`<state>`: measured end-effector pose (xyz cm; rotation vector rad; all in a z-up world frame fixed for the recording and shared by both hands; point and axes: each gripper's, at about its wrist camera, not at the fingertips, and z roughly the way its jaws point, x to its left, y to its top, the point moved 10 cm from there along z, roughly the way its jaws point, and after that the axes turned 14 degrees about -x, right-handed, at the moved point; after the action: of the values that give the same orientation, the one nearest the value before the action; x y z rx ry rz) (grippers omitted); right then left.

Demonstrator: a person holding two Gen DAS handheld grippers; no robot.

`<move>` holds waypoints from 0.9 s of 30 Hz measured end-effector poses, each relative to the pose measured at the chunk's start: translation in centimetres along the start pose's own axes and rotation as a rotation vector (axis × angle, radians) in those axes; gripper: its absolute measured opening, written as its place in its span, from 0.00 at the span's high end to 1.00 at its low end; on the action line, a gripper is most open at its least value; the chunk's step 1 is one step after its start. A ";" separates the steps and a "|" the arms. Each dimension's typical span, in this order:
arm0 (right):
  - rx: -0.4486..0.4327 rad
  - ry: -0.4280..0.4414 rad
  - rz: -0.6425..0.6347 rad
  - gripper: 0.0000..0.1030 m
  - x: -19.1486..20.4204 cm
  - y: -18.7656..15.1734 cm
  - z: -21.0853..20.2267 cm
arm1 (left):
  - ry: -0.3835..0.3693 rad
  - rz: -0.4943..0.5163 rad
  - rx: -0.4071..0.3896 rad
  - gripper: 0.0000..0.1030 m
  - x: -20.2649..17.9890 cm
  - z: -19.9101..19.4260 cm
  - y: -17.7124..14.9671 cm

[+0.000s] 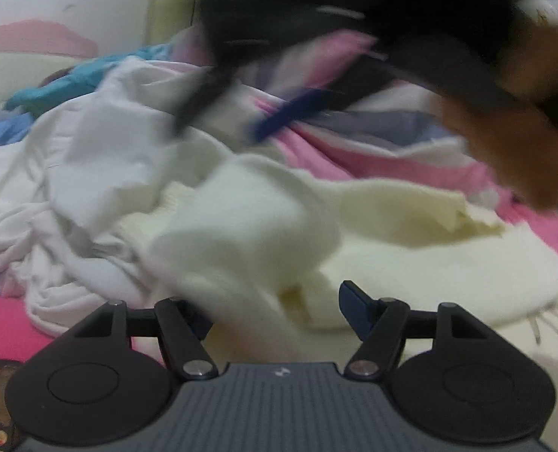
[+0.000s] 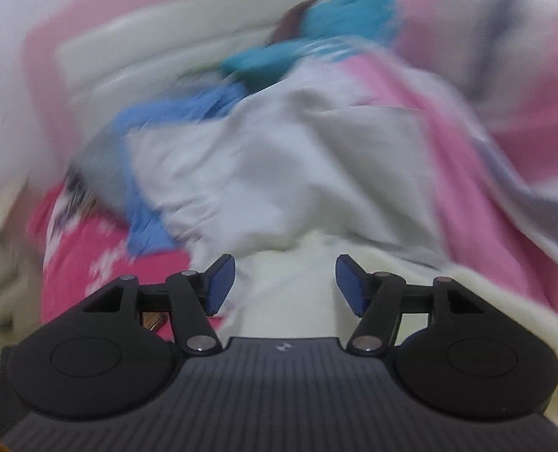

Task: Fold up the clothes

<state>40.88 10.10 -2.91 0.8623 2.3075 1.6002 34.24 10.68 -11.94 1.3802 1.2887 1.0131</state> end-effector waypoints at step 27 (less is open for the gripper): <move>0.078 -0.200 -0.446 0.91 1.9 -0.4 -0.1 | -0.182 -0.030 -0.045 0.22 -2.4 -0.6 1.2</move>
<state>39.16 10.97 -2.90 0.4503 2.2282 1.1869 33.68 8.39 -10.57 1.3810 1.1423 0.8702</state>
